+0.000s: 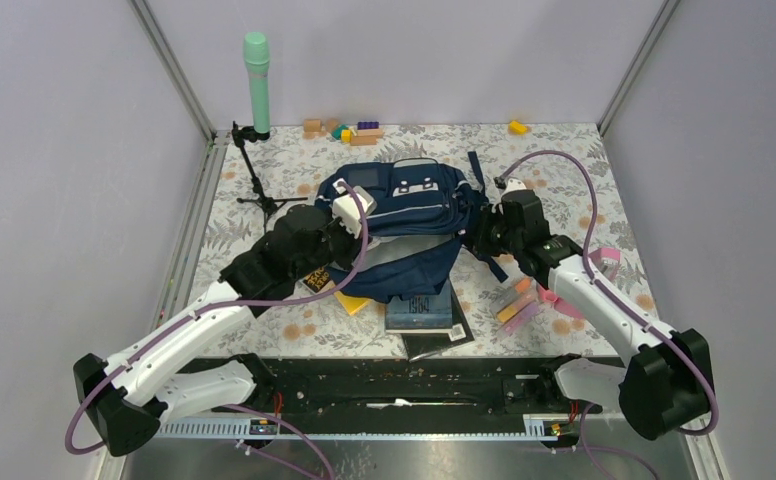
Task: Pack the student bag
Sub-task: Unzip the student bag at the center of the board.
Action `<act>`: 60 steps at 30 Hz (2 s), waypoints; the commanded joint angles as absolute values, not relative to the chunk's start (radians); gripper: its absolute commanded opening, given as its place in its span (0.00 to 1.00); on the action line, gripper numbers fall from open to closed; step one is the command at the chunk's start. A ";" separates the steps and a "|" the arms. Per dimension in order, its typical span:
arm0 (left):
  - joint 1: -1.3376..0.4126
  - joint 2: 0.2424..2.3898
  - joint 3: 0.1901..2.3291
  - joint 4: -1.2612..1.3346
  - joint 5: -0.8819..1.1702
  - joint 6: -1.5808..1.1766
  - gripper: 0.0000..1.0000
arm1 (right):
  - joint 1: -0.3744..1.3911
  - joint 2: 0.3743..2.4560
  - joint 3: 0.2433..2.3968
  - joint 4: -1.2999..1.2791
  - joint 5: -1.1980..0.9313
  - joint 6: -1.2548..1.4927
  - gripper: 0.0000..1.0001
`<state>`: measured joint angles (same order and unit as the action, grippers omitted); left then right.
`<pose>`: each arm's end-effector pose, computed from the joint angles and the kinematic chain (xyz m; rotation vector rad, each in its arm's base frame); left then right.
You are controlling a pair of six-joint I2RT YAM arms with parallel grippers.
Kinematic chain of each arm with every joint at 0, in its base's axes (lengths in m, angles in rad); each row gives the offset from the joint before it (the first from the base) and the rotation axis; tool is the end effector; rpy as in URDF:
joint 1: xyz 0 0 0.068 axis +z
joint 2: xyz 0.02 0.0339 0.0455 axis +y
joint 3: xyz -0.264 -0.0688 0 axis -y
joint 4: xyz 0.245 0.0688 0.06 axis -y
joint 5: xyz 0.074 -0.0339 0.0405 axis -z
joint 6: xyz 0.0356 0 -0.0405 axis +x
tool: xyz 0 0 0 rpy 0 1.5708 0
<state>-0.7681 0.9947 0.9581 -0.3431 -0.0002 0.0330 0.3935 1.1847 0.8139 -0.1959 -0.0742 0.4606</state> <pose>0.1618 -0.1563 0.3453 0.7726 1.8250 -0.4824 0.2419 0.1033 0.2664 0.0289 2.1917 0.5723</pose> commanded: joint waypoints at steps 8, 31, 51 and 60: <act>-0.711 0.852 0.996 -0.261 -0.195 0.058 0.00 | 0.184 1.291 0.847 -0.344 0.211 0.369 0.00; -0.617 0.821 0.985 -0.244 0.049 0.064 0.00 | 0.166 1.239 0.925 -0.403 0.011 0.357 0.29; -0.617 0.937 1.088 -0.305 0.053 0.003 0.00 | 0.446 0.967 0.643 -0.056 -0.150 0.304 0.72; -0.601 1.115 1.269 -0.348 -0.033 -0.128 0.00 | 0.542 0.827 0.510 -0.070 -0.105 0.589 0.73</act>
<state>-0.6170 1.0645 1.1439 -0.4351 0.0372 -0.0536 0.5274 0.8848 0.5591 -0.0814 -0.1402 0.4198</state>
